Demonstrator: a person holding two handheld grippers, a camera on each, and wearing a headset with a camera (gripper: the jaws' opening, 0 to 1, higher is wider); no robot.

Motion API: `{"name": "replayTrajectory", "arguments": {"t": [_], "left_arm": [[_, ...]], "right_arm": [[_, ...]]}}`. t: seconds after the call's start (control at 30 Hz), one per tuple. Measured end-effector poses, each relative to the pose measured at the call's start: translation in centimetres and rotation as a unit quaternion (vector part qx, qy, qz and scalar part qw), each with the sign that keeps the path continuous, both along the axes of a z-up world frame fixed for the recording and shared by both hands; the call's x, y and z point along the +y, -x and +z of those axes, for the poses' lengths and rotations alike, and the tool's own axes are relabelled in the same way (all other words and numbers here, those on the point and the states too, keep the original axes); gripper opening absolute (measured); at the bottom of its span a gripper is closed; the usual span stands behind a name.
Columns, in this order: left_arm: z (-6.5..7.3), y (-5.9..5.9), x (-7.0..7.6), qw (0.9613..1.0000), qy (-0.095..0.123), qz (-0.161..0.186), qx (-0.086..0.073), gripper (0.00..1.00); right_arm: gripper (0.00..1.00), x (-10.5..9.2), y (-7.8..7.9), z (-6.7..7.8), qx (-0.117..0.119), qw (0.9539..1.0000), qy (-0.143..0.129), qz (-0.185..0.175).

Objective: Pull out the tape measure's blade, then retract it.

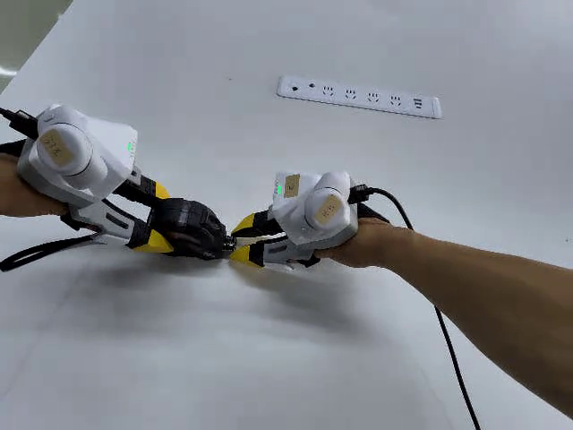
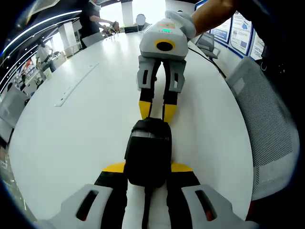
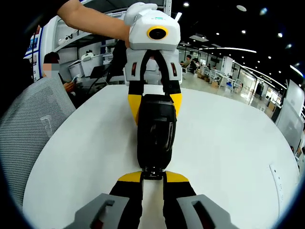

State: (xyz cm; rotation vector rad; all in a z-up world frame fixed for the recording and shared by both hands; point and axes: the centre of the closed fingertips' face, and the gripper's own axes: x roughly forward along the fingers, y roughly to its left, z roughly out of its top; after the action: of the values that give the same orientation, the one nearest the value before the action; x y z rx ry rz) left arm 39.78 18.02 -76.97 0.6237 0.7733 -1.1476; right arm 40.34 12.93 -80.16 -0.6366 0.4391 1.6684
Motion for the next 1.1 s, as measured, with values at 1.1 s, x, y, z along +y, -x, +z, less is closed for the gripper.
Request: {"name": "replayTrajectory", "arguments": {"t": [1.1], "left_arm": [[-0.03,0.16,0.13,0.9999,0.002,0.009,0.008,0.25]], "right_arm": [[0.08,-0.04,0.11,-0.16,0.004,1.0,0.0,-0.001]]}}
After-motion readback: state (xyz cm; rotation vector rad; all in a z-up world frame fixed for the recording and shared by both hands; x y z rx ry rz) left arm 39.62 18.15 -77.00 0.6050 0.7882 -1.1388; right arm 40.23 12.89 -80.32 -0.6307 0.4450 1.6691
